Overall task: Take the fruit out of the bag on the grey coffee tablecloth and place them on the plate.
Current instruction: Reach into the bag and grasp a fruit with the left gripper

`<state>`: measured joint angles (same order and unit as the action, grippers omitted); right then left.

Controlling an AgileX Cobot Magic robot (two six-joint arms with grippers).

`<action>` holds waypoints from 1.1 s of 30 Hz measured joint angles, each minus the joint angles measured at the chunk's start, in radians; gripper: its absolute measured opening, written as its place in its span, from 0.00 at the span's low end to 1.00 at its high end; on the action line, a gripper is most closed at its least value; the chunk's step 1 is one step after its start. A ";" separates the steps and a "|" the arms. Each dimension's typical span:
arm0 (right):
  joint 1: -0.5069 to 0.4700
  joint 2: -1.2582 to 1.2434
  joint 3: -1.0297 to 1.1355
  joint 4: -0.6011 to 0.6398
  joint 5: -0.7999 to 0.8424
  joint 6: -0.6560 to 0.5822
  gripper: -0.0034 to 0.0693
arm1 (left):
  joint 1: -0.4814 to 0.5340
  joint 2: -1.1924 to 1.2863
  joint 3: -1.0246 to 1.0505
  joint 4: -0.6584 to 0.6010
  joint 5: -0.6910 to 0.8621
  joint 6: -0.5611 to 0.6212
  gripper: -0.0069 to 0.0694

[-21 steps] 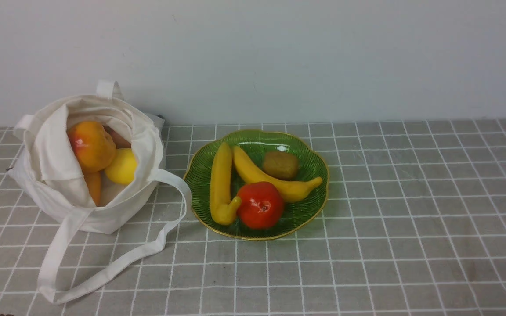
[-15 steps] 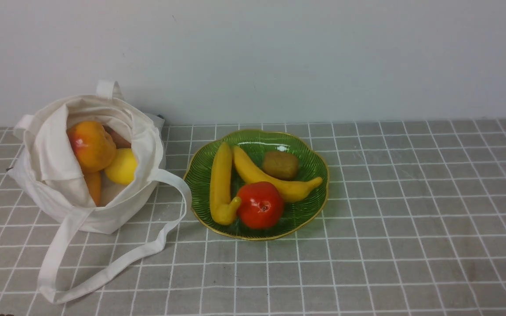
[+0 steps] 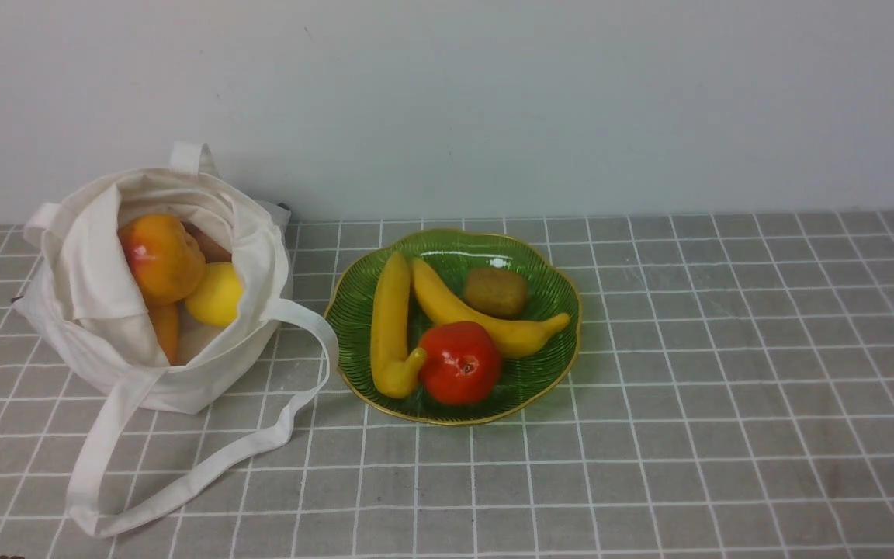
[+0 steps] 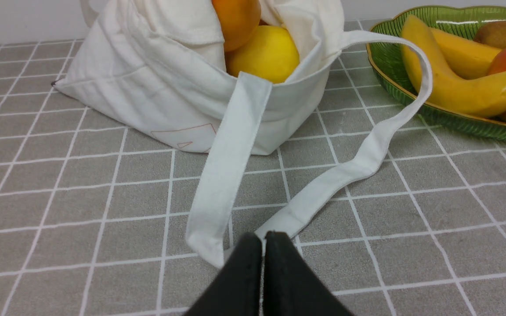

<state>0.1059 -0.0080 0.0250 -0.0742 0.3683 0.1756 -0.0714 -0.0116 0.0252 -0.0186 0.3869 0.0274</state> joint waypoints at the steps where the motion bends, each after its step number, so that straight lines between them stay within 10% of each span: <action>1: 0.000 0.000 0.000 0.000 0.000 0.000 0.03 | 0.000 0.000 0.000 0.000 0.000 0.000 0.08; 9: 0.000 0.000 0.000 0.000 0.000 0.000 0.03 | 0.000 0.000 0.001 -0.038 -0.026 -0.008 0.08; 23: 0.000 0.000 0.000 0.000 0.000 0.000 0.03 | 0.000 0.000 0.003 -0.588 -0.582 -0.141 0.08; 33: 0.000 0.000 0.000 0.000 0.000 0.000 0.03 | 0.001 0.000 -0.038 -0.614 -0.837 -0.126 0.08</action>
<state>0.1059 -0.0080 0.0250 -0.0742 0.3683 0.1756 -0.0704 -0.0116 -0.0129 -0.6321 -0.4498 -0.0987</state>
